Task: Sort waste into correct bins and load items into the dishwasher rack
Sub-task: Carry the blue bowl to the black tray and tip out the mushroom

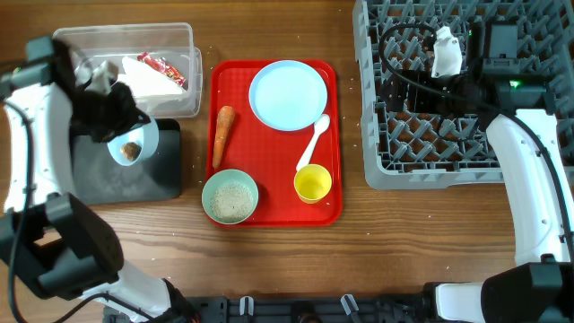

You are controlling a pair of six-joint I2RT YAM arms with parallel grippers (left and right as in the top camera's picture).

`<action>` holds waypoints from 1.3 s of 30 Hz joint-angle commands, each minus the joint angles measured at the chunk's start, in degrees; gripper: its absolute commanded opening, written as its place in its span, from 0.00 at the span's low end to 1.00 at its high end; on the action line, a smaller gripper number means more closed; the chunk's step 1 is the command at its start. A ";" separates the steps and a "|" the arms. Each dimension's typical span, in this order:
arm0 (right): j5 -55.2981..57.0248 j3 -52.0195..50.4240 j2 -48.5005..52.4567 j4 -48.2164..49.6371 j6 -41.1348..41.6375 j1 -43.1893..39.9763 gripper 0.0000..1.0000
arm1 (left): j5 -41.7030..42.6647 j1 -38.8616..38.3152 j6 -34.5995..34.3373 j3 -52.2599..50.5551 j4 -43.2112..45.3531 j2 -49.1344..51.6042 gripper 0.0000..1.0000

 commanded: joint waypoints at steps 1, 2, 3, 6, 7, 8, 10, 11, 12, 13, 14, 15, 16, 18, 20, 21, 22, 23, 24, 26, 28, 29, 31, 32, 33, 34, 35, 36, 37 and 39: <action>1.16 1.11 0.55 -0.28 0.37 0.37 1.00 | 19.06 7.04 14.82 -5.14 1.29 1.09 0.04; 1.16 1.11 0.55 -0.37 0.37 0.50 1.00 | 21.14 8.72 16.98 -6.10 1.29 1.27 0.04; 1.14 1.11 0.55 -0.50 0.42 0.50 1.00 | 23.21 10.36 18.99 -6.97 1.27 1.38 0.04; 1.05 1.11 0.55 -0.50 0.90 0.68 1.00 | 29.86 16.06 24.37 -9.25 1.29 1.49 0.04; 0.92 1.11 0.55 -0.50 1.42 0.68 1.00 | 32.63 18.03 26.58 -9.68 1.25 1.49 0.04; 0.92 1.11 0.55 -0.50 2.12 0.68 1.00 | 34.18 19.23 27.56 -9.90 1.29 1.49 0.04; 0.92 1.11 0.59 -0.39 2.14 0.68 1.00 | 38.27 22.23 29.99 -10.36 1.53 1.49 0.04; 0.92 1.11 0.59 -0.46 2.14 0.68 1.00 | 40.02 23.63 31.12 -10.54 1.51 1.49 0.04; 0.92 1.11 0.59 -0.52 2.14 0.68 1.00 | 41.44 24.83 32.09 -10.75 1.55 1.49 0.04; 0.92 1.11 0.59 -0.74 2.14 0.68 1.00 | 42.56 25.94 32.94 -11.06 1.57 1.49 0.04; 0.92 1.11 0.59 -0.94 2.14 0.68 1.00 | 43.43 26.91 33.86 -11.39 1.70 1.49 0.04; 0.92 1.11 0.59 -0.98 2.12 0.68 1.00 | 43.91 27.76 34.21 -11.69 1.77 1.49 0.04; 0.92 1.11 0.61 -1.03 2.12 0.68 1.00 | 43.95 28.44 34.18 -12.04 2.32 1.55 0.04; 0.92 1.11 0.66 -0.94 2.12 0.68 1.00 | 43.95 29.66 34.16 -12.85 3.30 1.73 0.04; 0.92 1.11 0.66 -0.92 2.14 0.68 1.00 | 43.95 30.29 34.16 -13.60 4.00 2.08 0.04; 0.92 1.11 0.66 -0.94 2.12 0.68 1.00 | 43.91 30.40 34.16 -13.90 4.33 2.40 0.04; 0.92 1.11 0.66 -0.94 2.14 0.68 1.00 | 43.91 30.40 34.14 -14.38 5.16 2.73 0.04; 0.92 1.11 0.66 -0.94 2.12 0.68 1.00 | 43.93 30.40 34.14 -14.75 5.92 3.13 0.04; 0.92 1.11 0.66 -0.94 2.10 0.68 1.00 | 44.26 30.40 34.10 -15.17 6.84 3.54 0.04; 0.94 1.11 0.66 -0.92 2.10 0.68 1.00 | 46.36 30.40 34.10 -16.00 8.17 4.90 0.04; 0.96 1.11 0.66 -0.92 2.05 0.68 1.00 | 48.04 30.40 34.12 -16.22 8.37 6.60 0.04; 0.94 1.11 0.66 -0.92 2.05 0.68 1.00 | 48.70 30.40 34.14 -16.24 8.41 7.54 0.04; 0.94 1.11 0.66 -1.03 2.05 0.68 1.00 | 50.16 30.40 34.14 -16.24 8.85 9.46 0.04; 0.94 1.11 0.66 -1.09 2.08 0.68 1.00 | 51.34 30.40 34.12 -16.24 9.05 10.36 0.04; 0.94 1.11 0.66 -1.14 2.08 0.68 1.00 | 53.92 30.40 34.12 -16.24 9.25 11.63 0.04; 0.92 1.11 0.66 -1.11 2.10 0.68 1.00 | 56.04 30.40 34.10 -16.24 9.20 12.31 0.04; 0.94 1.11 0.66 -1.11 2.08 0.68 1.00 | 57.94 30.40 33.73 -16.24 9.20 12.87 0.04; 0.94 1.11 0.66 -1.11 2.10 0.68 1.00 | 59.60 30.40 33.73 -16.24 9.20 13.35 0.04; 0.94 1.11 0.66 -1.14 2.08 0.68 1.00 | 59.91 30.40 33.66 -16.24 9.18 13.53 0.04; 0.94 1.11 0.66 -1.36 2.10 0.68 1.00 | 59.89 30.40 33.46 -16.24 9.14 13.60 0.04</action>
